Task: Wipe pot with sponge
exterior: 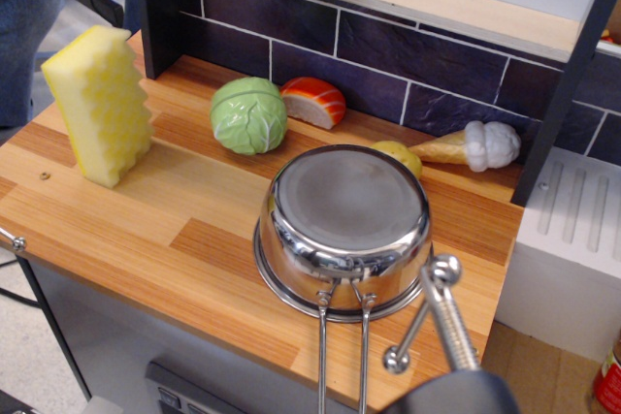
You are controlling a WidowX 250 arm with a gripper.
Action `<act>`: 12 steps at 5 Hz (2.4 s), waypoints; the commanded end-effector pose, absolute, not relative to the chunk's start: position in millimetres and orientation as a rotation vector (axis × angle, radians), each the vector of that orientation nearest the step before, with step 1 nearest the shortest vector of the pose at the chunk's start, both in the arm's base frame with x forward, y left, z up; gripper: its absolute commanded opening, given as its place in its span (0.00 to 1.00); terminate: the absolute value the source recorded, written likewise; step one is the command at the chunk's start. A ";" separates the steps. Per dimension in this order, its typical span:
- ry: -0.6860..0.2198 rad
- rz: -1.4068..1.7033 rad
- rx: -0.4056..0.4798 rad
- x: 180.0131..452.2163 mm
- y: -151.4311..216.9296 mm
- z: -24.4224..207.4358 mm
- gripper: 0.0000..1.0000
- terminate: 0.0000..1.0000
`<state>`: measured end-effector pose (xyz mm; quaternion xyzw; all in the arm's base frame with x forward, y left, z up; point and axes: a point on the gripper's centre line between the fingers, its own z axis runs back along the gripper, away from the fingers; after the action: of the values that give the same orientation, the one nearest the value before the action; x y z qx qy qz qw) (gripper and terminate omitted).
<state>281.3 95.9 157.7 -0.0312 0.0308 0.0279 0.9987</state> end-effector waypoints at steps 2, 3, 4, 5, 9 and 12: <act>-0.020 -0.017 0.024 268.6 145.0 141.6 1.00 0.00; -0.031 -0.010 0.037 271.3 141.2 119.7 1.00 0.00; -0.031 -0.007 0.017 275.0 133.9 110.3 1.00 0.00; -0.010 0.004 0.032 281.1 125.7 94.4 1.00 0.00; -0.008 0.077 -0.098 301.8 71.1 148.7 0.00 0.00; -0.060 0.025 -0.017 289.5 -13.8 140.6 0.00 0.00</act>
<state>286.4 -17.2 129.9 -0.0065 -0.0119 0.0049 0.9999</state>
